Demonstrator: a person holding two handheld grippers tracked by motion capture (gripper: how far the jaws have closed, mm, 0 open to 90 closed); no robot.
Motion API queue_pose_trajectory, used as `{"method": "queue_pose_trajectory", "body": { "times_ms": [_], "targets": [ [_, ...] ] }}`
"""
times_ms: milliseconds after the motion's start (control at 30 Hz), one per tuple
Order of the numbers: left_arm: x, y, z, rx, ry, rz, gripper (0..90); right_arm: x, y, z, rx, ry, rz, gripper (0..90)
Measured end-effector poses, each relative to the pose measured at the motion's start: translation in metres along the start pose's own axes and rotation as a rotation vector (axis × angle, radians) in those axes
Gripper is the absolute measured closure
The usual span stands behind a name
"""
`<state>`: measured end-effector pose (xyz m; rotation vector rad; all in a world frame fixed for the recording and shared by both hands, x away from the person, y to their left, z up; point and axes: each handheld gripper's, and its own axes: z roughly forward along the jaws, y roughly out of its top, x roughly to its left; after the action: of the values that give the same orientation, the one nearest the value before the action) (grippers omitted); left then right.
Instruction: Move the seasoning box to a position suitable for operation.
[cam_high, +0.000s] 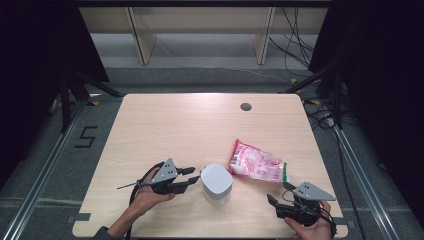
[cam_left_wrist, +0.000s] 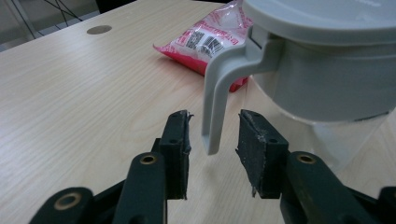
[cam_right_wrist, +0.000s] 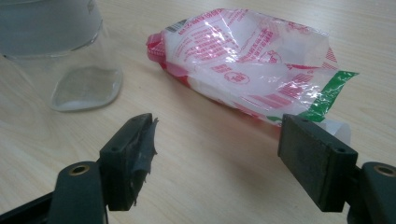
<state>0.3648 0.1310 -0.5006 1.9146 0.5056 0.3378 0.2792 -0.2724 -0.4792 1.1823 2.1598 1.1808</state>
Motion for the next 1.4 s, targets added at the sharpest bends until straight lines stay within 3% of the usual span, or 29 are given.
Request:
{"method": "queue_pose_trajectory", "body": {
  "times_ms": [33,67,100,200,333,367,467,533,567,767,800,900,1067,1300,1400],
  "targets": [
    [-0.001,0.002,0.002,0.007,0.003,0.012,65.0,-0.002,0.0,0.001,-0.009,-0.001,-0.024,27.9],
    [-0.002,0.003,0.003,0.014,0.004,0.021,65.8,0.0,0.0,0.001,-0.008,0.014,-0.008,27.9],
    [-0.002,0.004,0.005,0.013,-0.004,0.037,66.5,-0.002,0.0,0.0,-0.011,-0.002,-0.031,27.9],
    [-0.003,0.009,0.01,0.015,-0.007,0.03,67.9,-0.001,0.0,0.0,0.008,0.012,-0.013,27.9],
    [-0.003,0.01,0.014,0.018,0.013,0.049,81.8,-0.001,0.0,0.0,-0.002,0.012,-0.014,27.9],
    [-0.004,0.01,0.015,0.017,0.013,0.041,82.4,-0.002,0.0,0.0,-0.004,0.003,-0.031,28.0],
    [-0.005,0.008,0.013,0.006,0.027,0.038,82.5,-0.001,0.0,0.0,-0.008,0.004,-0.021,28.0],
    [-0.006,0.004,0.008,-0.004,0.026,0.021,82.7,-0.001,0.0,0.0,-0.004,0.014,-0.01,28.0],
    [-0.005,0.003,0.004,-0.001,0.042,0.026,82.8,-0.001,0.0,0.001,-0.014,0.018,-0.003,28.0],
    [-0.01,-0.009,-0.025,0.009,0.12,-0.045,82.5,-0.001,0.0,0.0,-0.02,-0.006,-0.003,28.0],
    [-0.011,-0.01,-0.03,0.012,0.139,-0.039,82.5,-0.001,0.0,0.001,-0.02,-0.012,0.001,28.0],
    [-0.016,-0.015,-0.039,0.005,0.168,-0.073,82.9,0.0,0.0,0.0,-0.014,0.01,0.004,27.9],
    [-0.022,-0.017,-0.045,0.01,0.172,-0.104,82.3,0.002,0.0,0.0,-0.01,0.006,0.026,28.0],
    [-0.032,-0.02,-0.053,0.013,0.18,-0.104,82.2,-0.002,0.0,0.001,-0.016,-0.002,-0.013,27.9],
    [-0.036,-0.02,-0.056,0.018,0.184,-0.104,82.3,-0.001,0.0,0.0,-0.019,0.008,0.007,28.0]
  ]
}}
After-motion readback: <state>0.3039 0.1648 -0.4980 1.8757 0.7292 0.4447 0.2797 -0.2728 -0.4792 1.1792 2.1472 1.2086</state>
